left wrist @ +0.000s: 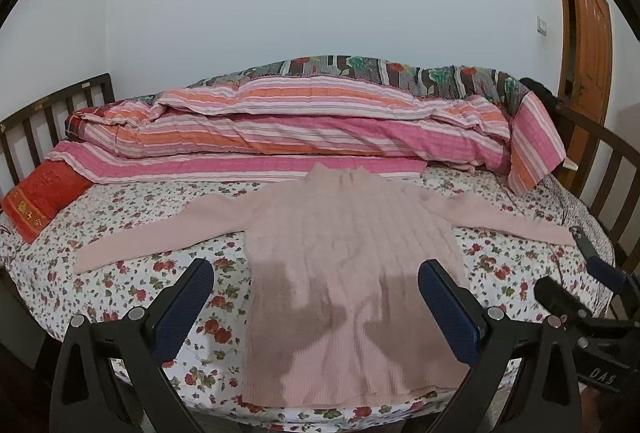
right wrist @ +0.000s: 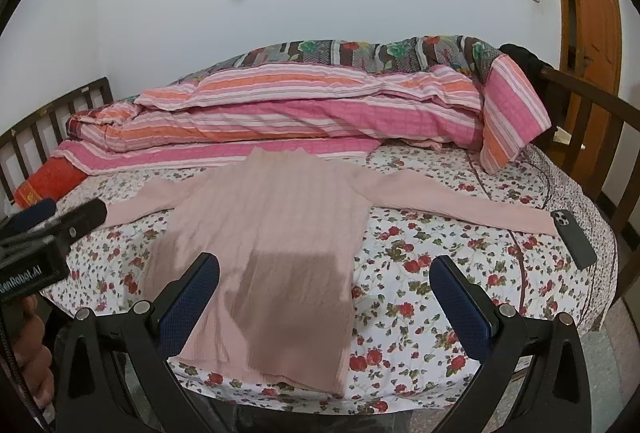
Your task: Fold small clothes
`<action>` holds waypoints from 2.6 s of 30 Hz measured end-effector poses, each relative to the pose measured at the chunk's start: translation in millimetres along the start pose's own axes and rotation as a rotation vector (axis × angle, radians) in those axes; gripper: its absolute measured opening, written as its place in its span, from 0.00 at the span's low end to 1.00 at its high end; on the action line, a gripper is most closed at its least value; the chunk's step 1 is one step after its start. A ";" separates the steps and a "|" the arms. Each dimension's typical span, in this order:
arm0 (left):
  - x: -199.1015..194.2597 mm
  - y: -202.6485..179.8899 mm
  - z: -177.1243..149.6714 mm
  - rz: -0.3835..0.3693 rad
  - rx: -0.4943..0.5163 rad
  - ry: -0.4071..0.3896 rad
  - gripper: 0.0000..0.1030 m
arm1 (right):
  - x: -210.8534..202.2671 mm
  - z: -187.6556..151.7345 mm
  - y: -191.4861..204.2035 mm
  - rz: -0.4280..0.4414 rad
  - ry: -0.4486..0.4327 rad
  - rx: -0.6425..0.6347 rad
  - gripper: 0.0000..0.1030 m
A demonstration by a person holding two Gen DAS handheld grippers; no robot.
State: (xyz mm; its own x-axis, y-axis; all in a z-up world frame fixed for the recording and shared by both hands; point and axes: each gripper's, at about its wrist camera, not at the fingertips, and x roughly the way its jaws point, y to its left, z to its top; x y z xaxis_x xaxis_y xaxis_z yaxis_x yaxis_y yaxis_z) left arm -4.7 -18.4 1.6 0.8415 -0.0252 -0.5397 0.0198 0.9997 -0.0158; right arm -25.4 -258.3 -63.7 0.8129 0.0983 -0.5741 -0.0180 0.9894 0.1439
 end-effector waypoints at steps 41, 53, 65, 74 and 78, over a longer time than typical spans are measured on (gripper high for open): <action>-2.1 10.5 -4.3 -0.080 -0.048 -0.029 0.99 | 4.3 2.3 9.6 -0.028 -0.026 -0.027 1.00; 24.0 41.1 -9.8 -0.122 -0.129 0.004 0.94 | 13.9 2.7 12.5 0.035 -0.025 -0.008 0.99; 117.1 143.4 -53.7 -0.056 -0.308 0.045 0.94 | 76.2 -9.9 18.6 0.104 -0.023 -0.061 0.96; 197.8 266.0 -91.6 0.068 -0.619 0.113 0.79 | 153.1 -23.6 8.1 0.076 0.061 -0.016 0.90; 205.9 304.0 -100.0 0.033 -0.733 0.046 0.71 | 172.6 -24.2 9.0 0.069 0.091 -0.017 0.90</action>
State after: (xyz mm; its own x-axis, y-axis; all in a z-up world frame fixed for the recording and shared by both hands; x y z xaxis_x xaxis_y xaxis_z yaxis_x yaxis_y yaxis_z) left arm 120.6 280.1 -198.5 0.8116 -0.0111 -0.5842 -0.3848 0.7422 -0.5487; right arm 100.7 -229.9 -181.0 0.7534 0.1745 -0.6340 -0.0827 0.9816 0.1719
